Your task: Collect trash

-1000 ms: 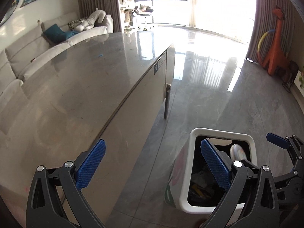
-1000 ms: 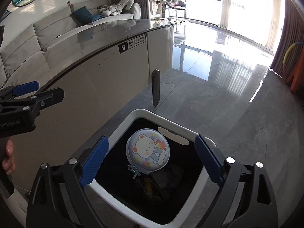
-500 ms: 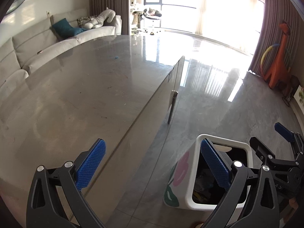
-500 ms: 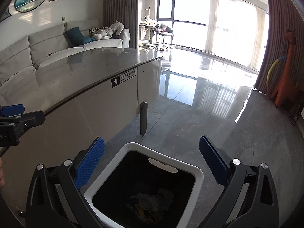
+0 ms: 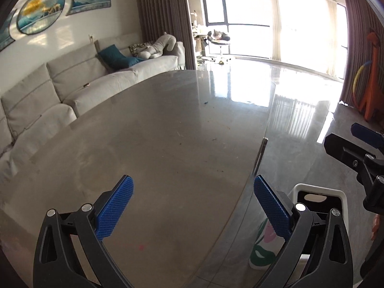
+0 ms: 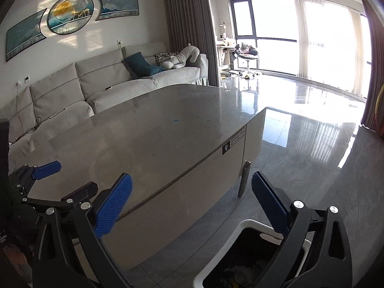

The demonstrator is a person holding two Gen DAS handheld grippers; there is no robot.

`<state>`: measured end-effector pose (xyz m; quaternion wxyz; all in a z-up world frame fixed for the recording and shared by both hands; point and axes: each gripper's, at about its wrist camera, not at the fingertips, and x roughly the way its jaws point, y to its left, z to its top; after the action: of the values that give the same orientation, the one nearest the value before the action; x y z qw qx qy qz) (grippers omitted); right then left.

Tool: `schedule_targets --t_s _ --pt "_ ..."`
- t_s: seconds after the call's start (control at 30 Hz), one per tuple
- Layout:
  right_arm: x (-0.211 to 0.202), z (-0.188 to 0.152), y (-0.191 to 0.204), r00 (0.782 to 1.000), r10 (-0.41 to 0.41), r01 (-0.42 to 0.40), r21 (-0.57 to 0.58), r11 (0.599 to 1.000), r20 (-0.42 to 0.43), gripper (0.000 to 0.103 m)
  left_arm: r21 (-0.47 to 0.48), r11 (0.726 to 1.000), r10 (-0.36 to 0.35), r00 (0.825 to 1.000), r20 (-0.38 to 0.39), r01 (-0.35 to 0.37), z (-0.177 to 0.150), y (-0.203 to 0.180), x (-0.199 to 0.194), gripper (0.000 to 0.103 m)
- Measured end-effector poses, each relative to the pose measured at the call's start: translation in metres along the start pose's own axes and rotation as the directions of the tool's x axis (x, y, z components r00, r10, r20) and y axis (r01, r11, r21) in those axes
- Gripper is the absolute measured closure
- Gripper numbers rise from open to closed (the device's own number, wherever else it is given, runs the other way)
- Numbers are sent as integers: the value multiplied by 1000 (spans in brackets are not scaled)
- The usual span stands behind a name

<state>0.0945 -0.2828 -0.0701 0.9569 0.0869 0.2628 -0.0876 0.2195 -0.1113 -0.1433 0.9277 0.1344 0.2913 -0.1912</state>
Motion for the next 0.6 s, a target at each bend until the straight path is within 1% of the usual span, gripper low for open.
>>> schedule_targets --t_s 0.07,0.1,0.17,0.33,0.4,0.47,0.6 --pt "6 13 27 999 48 -48 -16 999 21 4 1 998 68 998 7 -68 -1 21 -5 5" --pt "9 17 42 998 57 -56 -32 998 31 4 5 995 100 995 7 -100 -2 31 -7 5" --pt "17 19 68 996 80 -77 -65 995 38 4 1 986 169 986 1 -169 -6 50 -9 5" --pt "41 14 116 988 154 -152 -103 983 15 4 -52 978 202 979 -17 -202 -11 90 -15 5" --pt "47 13 133 986 164 -162 -146 976 7 4 -64 973 220 975 -15 -221 -10 101 -17 5" --pt "49 14 145 985 174 -169 -176 970 15 4 -73 968 240 971 -15 -241 -13 113 -19 5" --pt "54 17 159 978 203 -195 -160 968 40 4 -119 961 246 969 -35 -249 -19 134 -17 5"
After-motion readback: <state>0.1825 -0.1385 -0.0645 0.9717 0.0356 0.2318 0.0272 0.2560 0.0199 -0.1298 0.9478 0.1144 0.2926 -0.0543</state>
